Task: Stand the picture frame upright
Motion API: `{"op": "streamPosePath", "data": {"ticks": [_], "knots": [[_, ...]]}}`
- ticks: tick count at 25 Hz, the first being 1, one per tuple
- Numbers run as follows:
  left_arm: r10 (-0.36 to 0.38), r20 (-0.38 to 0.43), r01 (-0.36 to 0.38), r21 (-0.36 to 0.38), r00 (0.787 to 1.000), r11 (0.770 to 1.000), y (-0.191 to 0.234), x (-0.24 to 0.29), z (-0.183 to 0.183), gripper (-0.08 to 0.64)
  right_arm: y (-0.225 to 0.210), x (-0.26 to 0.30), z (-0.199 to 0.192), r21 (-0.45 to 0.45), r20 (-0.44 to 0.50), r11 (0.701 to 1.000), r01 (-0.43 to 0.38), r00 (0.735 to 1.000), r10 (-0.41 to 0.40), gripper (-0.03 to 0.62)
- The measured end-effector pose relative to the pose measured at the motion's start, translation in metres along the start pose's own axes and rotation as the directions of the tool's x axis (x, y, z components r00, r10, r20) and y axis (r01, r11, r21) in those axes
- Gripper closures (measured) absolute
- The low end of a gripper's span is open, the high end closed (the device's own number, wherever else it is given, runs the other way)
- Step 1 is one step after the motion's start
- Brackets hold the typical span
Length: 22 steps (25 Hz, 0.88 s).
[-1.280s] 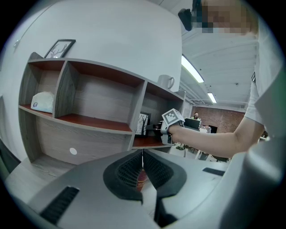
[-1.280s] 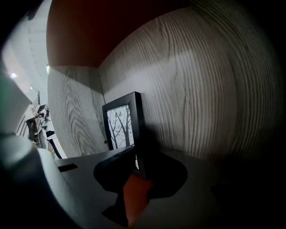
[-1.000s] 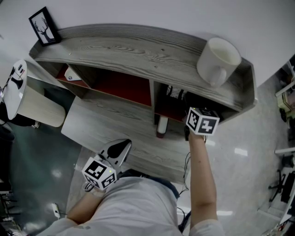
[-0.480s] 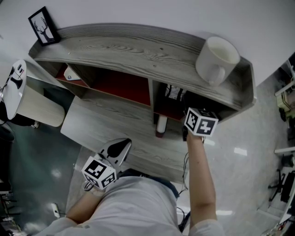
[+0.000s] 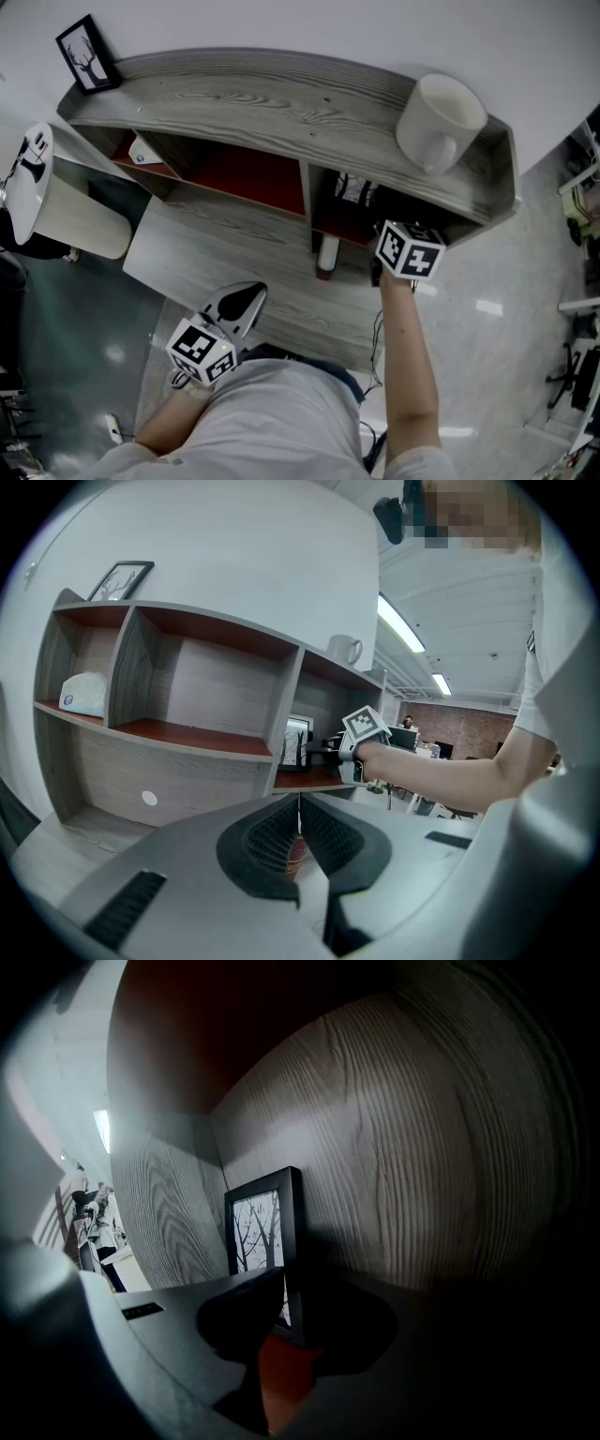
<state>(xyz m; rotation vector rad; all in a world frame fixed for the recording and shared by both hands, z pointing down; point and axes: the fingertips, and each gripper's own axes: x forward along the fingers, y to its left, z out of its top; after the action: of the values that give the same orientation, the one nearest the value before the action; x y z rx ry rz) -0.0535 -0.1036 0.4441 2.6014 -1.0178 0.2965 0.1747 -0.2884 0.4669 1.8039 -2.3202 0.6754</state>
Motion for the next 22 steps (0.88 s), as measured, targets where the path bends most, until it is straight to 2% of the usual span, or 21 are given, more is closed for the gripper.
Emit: {"op": "streamPosePath", "data": {"ticks": [8,12,19,22], "knots": [[-0.01,0.002,0.01,0.002,1.0,1.0,0.0,0.001,0.0,0.543,-0.002,-0.008,0.002,-0.005,0.026,1.0,0.015,1.0,-0.015,0.497],[-0.025,0.01,0.025,0.001,1.0,1.0,-0.002,0.006,0.005,0.543,0.0,-0.023,0.007,-0.06,0.058,0.997,0.05,0.997,-0.047,0.497],[-0.09,0.014,0.09,0.02,0.996,0.996,-0.016,0.023,0.013,0.543,0.01,-0.062,0.012,-0.12,0.121,0.989,0.089,0.99,-0.074,0.508],[-0.122,0.01,0.121,0.027,0.993,0.992,-0.023,0.031,0.015,0.543,0.014,-0.08,0.011,-0.106,0.139,0.99,0.095,0.987,-0.08,0.513]]}}
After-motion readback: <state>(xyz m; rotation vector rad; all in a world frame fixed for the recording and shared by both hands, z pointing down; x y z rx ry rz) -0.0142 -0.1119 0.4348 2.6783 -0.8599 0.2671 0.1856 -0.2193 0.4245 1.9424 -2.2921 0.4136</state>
